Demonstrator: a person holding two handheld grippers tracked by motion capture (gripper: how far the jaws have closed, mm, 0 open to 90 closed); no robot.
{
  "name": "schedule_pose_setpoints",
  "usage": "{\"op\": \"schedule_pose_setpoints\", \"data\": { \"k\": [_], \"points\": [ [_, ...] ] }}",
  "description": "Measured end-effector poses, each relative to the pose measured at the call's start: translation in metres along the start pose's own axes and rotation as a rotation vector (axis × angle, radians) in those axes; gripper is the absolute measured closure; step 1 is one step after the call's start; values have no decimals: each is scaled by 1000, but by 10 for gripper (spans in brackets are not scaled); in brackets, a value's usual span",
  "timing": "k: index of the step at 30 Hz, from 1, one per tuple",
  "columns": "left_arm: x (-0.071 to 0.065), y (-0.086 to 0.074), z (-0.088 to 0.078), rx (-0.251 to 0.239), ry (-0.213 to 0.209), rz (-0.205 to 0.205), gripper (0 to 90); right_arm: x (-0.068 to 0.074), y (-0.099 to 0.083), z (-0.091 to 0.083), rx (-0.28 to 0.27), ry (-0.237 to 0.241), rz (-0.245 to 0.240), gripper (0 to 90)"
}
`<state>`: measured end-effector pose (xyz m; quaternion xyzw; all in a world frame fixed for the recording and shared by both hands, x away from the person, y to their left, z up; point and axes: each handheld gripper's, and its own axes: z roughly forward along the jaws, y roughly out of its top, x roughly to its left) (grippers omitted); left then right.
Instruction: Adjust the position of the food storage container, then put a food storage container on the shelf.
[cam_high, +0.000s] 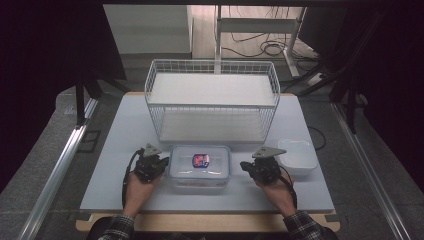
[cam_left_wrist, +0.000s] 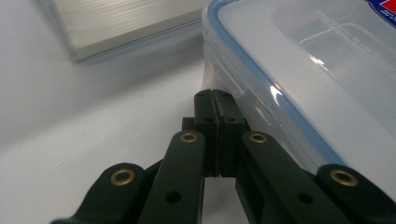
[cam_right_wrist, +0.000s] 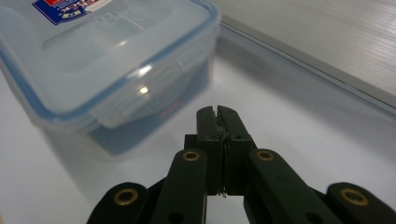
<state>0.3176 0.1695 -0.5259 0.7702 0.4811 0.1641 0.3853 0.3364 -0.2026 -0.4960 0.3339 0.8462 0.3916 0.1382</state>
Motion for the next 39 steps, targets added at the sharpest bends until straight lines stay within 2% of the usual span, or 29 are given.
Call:
{"op": "schedule_pose_setpoints", "data": {
  "k": [8,14,17,21,22,25,26,28,29,33,35,39],
  "points": [
    [-22,3,5,3,-50,21,899,-5,-2,-1,20,-13,40,857],
    [-29,2,2,19,-59,25,900,-9,-3,-3,21,-35,50,869],
    [-37,1,1,22,-81,18,899,-13,-4,-4,20,-49,59,877],
    [-35,1,1,18,-90,1,889,-17,-5,-4,21,-34,72,875],
    [-33,1,1,14,-82,-6,854,-17,-5,-4,21,-34,71,875],
    [-25,1,0,9,-53,-23,676,-17,-4,-5,21,-44,57,844],
    [-24,0,0,9,-43,-18,607,-17,-4,-6,20,-50,56,814],
    [-19,-1,-1,6,-13,22,485,-19,-5,-9,17,-68,59,739],
    [-17,-2,-1,8,-14,33,417,-20,-5,-10,11,-72,66,683],
    [-12,-5,1,19,-30,36,255,-24,-5,-17,-8,-74,86,542],
    [-12,-6,0,16,-26,51,172,-26,-5,-20,-17,-79,88,480],
    [-9,-7,-2,23,-1,53,94,-26,-3,-25,-36,-84,73,379]
  ]
}}
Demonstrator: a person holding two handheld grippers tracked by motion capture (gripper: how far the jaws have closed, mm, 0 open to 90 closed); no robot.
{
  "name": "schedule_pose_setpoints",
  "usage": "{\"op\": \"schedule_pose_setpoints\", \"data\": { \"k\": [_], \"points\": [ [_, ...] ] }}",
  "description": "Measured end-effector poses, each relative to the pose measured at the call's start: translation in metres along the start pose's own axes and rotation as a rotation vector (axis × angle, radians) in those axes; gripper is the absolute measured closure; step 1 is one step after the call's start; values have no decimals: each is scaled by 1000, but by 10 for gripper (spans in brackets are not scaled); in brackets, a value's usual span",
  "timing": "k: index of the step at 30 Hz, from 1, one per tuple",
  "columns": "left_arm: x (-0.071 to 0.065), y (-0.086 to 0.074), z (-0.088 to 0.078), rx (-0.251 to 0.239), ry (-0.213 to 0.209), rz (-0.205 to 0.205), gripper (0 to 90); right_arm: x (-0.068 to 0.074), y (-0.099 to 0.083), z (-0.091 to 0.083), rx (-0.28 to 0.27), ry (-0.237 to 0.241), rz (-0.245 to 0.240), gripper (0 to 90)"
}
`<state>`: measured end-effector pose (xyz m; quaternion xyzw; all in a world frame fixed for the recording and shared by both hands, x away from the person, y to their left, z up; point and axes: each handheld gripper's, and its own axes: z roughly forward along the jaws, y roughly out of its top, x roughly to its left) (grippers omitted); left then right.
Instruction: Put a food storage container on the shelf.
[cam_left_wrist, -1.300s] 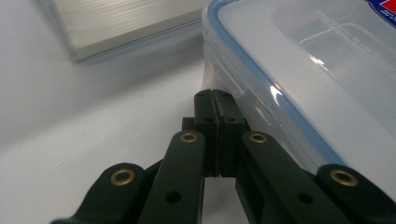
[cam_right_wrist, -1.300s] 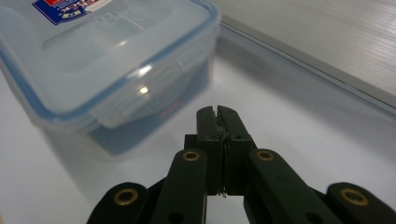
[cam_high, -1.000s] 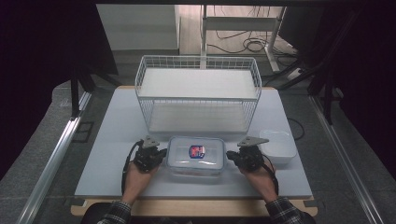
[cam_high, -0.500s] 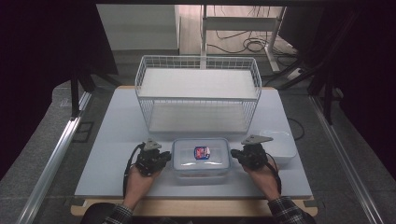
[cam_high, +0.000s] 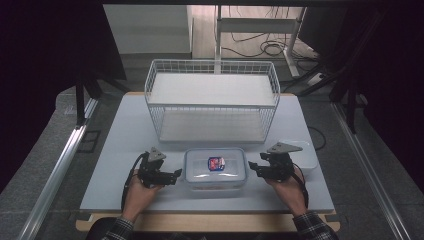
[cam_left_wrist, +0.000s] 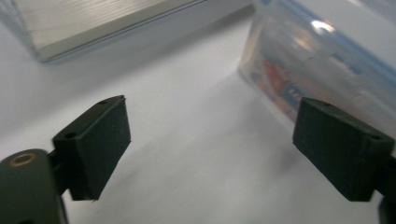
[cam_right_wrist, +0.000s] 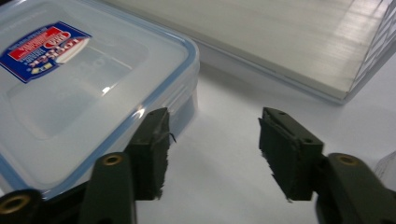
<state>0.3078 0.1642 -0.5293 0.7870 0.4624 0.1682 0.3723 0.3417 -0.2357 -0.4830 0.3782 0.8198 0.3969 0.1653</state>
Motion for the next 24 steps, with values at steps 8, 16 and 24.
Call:
{"op": "schedule_pose_setpoints", "data": {
  "k": [8,16,24],
  "points": [
    [9,-5,-4,-43,18,41,66,-4,0,-3,-7,-7,-9,253],
    [8,-3,-8,-6,25,52,66,-3,1,-8,-38,-7,-7,160],
    [14,0,-17,-45,-4,-14,56,-2,2,-6,-42,29,1,86]
  ]
}}
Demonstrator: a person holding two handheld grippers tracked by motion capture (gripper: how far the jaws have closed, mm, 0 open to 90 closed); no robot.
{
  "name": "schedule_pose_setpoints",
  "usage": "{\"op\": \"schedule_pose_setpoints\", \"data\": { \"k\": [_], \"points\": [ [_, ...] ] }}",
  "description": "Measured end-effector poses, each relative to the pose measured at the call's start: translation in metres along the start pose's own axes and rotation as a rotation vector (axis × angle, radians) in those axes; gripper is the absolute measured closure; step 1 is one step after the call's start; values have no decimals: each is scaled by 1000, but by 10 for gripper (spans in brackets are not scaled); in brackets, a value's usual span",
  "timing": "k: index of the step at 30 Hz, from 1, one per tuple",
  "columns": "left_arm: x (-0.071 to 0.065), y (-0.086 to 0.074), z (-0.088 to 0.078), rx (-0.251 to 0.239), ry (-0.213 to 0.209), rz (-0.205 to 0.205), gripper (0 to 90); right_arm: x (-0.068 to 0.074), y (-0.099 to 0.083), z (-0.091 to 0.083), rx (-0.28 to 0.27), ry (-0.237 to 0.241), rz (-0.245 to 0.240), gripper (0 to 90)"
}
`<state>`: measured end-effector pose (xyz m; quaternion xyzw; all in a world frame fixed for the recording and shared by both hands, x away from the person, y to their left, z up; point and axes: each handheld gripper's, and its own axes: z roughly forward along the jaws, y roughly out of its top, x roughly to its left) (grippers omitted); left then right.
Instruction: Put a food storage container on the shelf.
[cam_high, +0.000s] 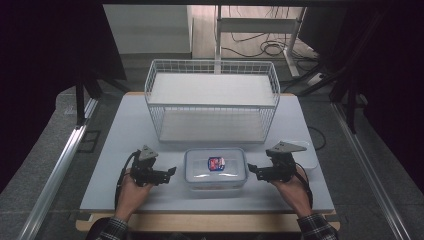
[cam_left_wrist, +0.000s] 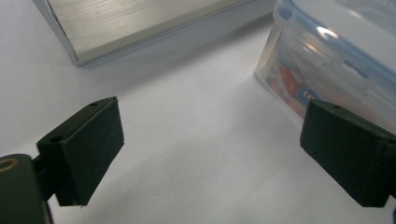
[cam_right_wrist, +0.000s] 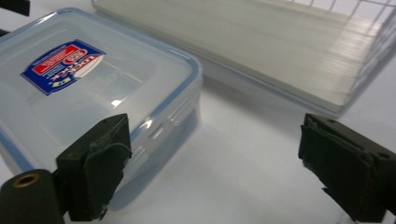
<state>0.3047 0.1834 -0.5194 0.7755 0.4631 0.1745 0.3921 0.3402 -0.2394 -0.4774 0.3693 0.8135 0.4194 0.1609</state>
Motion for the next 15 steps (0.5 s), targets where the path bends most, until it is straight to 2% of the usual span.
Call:
{"op": "schedule_pose_setpoints", "data": {
  "k": [5,9,11,12,13,15],
  "points": [
    [-3,5,-4,-15,-5,12,33,8,1,3,-5,5,-26,60],
    [-6,12,-12,-58,-62,-3,25,12,4,4,-5,34,-22,31],
    [-8,15,-16,-72,-77,9,24,14,7,3,-8,42,-14,25],
    [-10,17,-17,-81,-99,8,22,15,7,3,-10,49,-8,23],
    [-12,19,-18,-81,-131,3,22,16,8,3,-11,59,-3,20],
    [-16,23,-18,-78,-155,11,24,18,10,3,-9,70,-1,18]
  ]
}}
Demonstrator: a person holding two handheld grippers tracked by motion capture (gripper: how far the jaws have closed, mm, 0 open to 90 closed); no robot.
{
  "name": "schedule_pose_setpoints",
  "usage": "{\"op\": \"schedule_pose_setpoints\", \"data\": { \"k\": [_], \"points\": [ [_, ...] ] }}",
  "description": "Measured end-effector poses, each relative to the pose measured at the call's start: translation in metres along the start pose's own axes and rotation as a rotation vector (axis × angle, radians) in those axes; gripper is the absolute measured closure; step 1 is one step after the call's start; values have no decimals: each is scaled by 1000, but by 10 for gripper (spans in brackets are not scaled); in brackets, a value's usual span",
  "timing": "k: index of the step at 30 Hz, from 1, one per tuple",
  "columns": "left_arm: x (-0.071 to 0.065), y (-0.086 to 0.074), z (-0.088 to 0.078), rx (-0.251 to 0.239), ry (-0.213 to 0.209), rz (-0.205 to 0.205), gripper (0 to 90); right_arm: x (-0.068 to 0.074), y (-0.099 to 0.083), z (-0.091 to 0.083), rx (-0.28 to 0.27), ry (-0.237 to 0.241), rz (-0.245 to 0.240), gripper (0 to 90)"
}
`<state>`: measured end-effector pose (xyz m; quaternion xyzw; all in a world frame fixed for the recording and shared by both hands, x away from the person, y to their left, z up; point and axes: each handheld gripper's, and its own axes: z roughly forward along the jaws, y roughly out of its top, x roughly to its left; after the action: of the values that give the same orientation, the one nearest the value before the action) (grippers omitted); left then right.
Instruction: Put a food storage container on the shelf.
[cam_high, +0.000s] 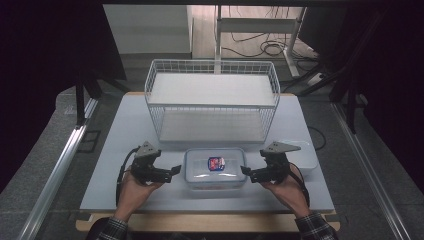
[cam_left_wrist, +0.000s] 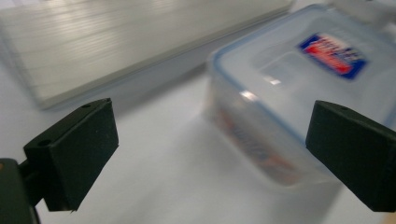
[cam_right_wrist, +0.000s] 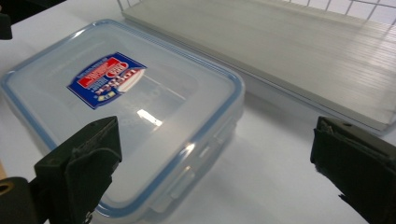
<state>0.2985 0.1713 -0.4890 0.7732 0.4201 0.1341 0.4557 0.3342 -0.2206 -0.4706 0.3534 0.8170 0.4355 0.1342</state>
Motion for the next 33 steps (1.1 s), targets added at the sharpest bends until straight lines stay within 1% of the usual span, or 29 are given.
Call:
{"op": "schedule_pose_setpoints", "data": {
  "k": [1,4,5,7,12,15,16,18,19,21,22,23,24,26,28,29,30,31,32,33],
  "points": [
    [-2,1,1,1,-1,5,25,1,1,0,5,3,0,18],
    [-8,6,4,10,-21,22,27,4,2,2,21,9,-1,24],
    [-11,8,6,12,-37,24,26,5,2,2,27,11,-1,30],
    [-14,10,9,13,-52,28,26,6,3,3,34,18,-4,42],
    [-22,16,18,18,-81,43,45,7,5,7,50,52,0,61],
    [-25,16,24,33,-91,48,48,10,5,11,61,66,-5,61],
    [-25,15,27,48,-98,50,47,10,5,13,64,68,-6,61],
    [-25,14,32,64,-108,41,45,11,4,17,74,82,-5,56],
    [-25,12,35,78,-114,32,43,11,4,19,80,85,-4,53],
    [-24,11,38,89,-126,20,39,10,3,22,97,94,0,46],
    [-22,10,41,104,-147,1,36,10,2,23,104,98,3,43],
    [-21,9,42,111,-157,-12,33,9,1,25,119,105,9,31],
    [-20,7,45,123,-167,-23,33,9,1,26,124,117,23,31],
    [-17,5,48,131,-203,-56,23,7,0,29,132,149,53,30],
    [-13,3,51,135,-242,-92,17,5,-1,31,138,165,73,25],
    [-9,1,55,150,-292,-123,18,3,-2,32,145,178,92,24],
    [-9,1,55,150,-292,-123,19,3,-2,32,145,178,92,24],
    [-9,-1,58,159,-320,-140,19,2,-2,33,151,195,107,24],
    [-8,-2,59,164,-325,-152,0,0,-3,35,160,219,126,24],
    [-8,-2,59,160,-331,-162,0,0,-4,36,164,233,142,15]
  ]
}}
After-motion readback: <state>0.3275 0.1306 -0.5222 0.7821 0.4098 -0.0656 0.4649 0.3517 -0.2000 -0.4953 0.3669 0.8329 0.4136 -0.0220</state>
